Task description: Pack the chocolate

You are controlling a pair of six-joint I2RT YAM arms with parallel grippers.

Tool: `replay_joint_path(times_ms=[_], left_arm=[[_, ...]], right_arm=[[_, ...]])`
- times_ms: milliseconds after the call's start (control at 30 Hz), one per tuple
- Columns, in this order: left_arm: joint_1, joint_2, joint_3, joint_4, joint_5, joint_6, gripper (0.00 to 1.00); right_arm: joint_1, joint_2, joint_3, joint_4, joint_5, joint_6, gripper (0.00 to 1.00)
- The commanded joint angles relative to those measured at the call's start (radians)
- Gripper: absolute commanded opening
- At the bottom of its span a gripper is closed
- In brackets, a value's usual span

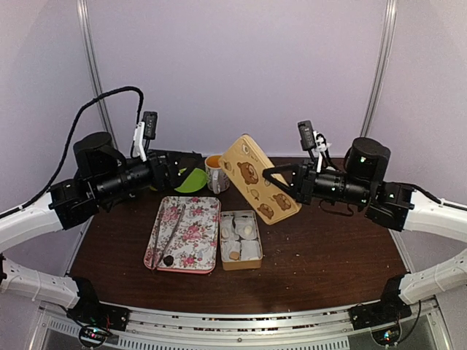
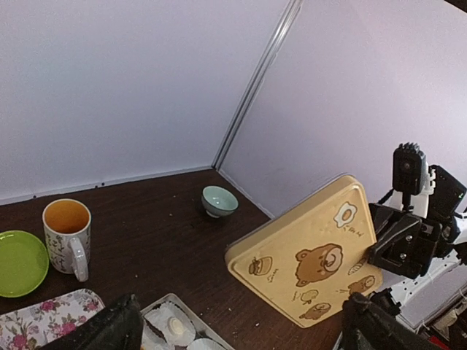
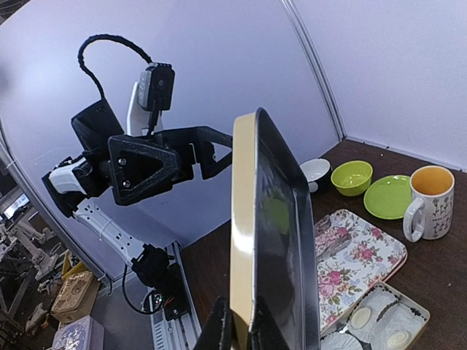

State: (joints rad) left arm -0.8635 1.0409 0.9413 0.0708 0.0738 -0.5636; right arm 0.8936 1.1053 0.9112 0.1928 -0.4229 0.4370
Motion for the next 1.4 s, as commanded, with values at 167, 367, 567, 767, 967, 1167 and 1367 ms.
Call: replay_joint_path(times_ms=[167,367,567,767,967,1167,1367], left_arm=[[0.004,0.017,-0.105,-0.137,-0.013,-0.051,0.98],[0.01,0.002,-0.195,-0.118,-0.076,-0.141,0.98],[0.063,0.037,-0.251,-0.119,-0.042,-0.241,0.98],[0.075,0.097,-0.288,-0.077,-0.035,-0.32,0.98],[0.085,0.147,-0.351,0.012,-0.028,-0.382,0.98],[0.11,0.247,-0.343,0.069,0.051,-0.373,0.91],[0.121,0.386,-0.326,0.171,0.149,-0.373,0.74]], right_arm=[[-0.018,0.203,-0.001,0.096,0.039,0.206,0.0],[-0.019,0.314,-0.078,0.36,0.059,0.461,0.0],[-0.004,0.4,-0.162,0.584,0.167,0.665,0.0],[0.037,0.463,-0.208,0.716,0.279,0.749,0.0],[0.077,0.562,-0.243,0.898,0.358,0.81,0.0],[0.101,0.646,-0.264,0.995,0.421,0.815,0.0],[0.106,0.733,-0.267,1.082,0.434,0.833,0.0]])
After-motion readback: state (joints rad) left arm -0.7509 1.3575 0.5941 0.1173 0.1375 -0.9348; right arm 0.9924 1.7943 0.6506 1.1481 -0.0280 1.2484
